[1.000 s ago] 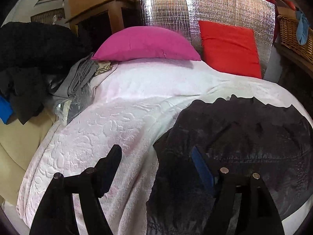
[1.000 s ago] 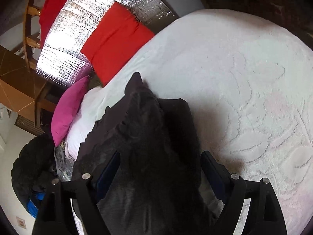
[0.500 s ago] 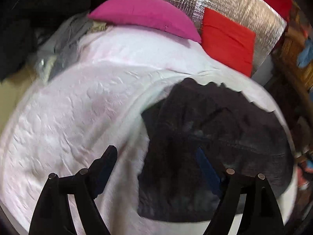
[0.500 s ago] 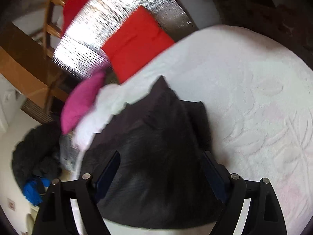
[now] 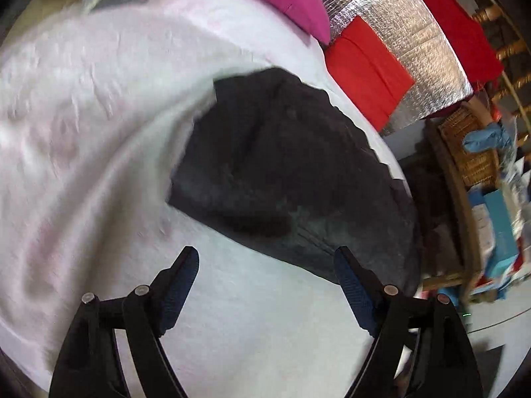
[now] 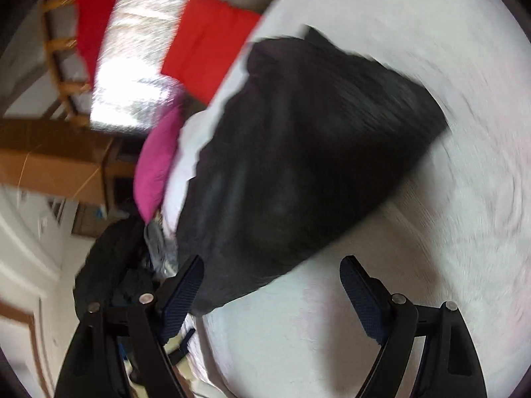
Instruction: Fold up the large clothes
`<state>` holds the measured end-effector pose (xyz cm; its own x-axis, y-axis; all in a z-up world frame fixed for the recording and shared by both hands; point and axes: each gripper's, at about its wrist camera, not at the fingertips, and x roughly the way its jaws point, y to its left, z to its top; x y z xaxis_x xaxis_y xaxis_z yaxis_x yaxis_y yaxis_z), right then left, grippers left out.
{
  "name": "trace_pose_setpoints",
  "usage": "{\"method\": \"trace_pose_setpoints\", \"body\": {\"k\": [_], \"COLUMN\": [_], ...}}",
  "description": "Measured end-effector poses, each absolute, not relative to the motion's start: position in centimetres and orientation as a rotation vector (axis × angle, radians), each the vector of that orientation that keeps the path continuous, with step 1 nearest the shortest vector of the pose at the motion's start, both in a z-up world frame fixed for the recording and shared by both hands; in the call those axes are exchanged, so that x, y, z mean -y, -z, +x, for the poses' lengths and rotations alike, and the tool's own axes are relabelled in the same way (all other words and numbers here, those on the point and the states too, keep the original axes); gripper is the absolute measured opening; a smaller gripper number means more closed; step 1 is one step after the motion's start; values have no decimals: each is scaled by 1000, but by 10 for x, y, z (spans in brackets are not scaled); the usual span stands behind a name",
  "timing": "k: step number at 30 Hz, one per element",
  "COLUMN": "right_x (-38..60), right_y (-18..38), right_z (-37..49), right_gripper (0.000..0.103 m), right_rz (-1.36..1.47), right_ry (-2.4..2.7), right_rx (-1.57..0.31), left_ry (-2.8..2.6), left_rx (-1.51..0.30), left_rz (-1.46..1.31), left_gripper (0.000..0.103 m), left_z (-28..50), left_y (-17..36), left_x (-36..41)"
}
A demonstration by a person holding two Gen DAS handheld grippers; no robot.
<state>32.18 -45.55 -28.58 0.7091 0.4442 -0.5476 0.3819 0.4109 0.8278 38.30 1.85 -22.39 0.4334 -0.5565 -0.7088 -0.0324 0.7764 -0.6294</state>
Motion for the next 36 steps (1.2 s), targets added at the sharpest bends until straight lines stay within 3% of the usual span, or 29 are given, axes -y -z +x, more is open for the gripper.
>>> {"method": "trace_pose_setpoints", "body": {"k": [6, 10, 18, 20, 21, 22, 23, 25, 28, 36], "right_x": [470, 472, 462, 457, 456, 459, 460, 462, 457, 444], "right_y": [311, 310, 300, 295, 294, 297, 297, 297, 285, 257], "right_z": [330, 340, 363, 363, 362, 357, 356, 354, 349, 318], "right_gripper": [87, 87, 88, 86, 78, 65, 59, 49, 40, 36], "right_rz": [1296, 1276, 1119, 1080, 1069, 1062, 1058, 1057, 990, 871], "right_ry": [65, 87, 126, 142, 157, 168, 171, 159, 161, 130], "right_rx": [-733, -642, -547, -531, -526, -532, -536, -535, -540, -576], "left_ry": [355, 329, 298, 272, 241, 228, 238, 249, 243, 240], "left_rx": [-1061, -1023, -927, -910, -916, -925, -922, -912, -895, -923], "left_rz": [-796, -1008, -1088, -1117, -1107, -1086, -1084, -1058, -981, -915], "left_gripper": [86, 96, 95, 84, 60, 50, 48, 33, 23, 17], "left_z": [405, 419, 431, 431, 431, 433, 435, 438, 433, 399], "left_y": [245, 262, 273, 278, 280, 282, 283, 278, 268, 247], "left_x": [-8, -10, -4, -6, -7, -8, -7, -4, 2, -13]}}
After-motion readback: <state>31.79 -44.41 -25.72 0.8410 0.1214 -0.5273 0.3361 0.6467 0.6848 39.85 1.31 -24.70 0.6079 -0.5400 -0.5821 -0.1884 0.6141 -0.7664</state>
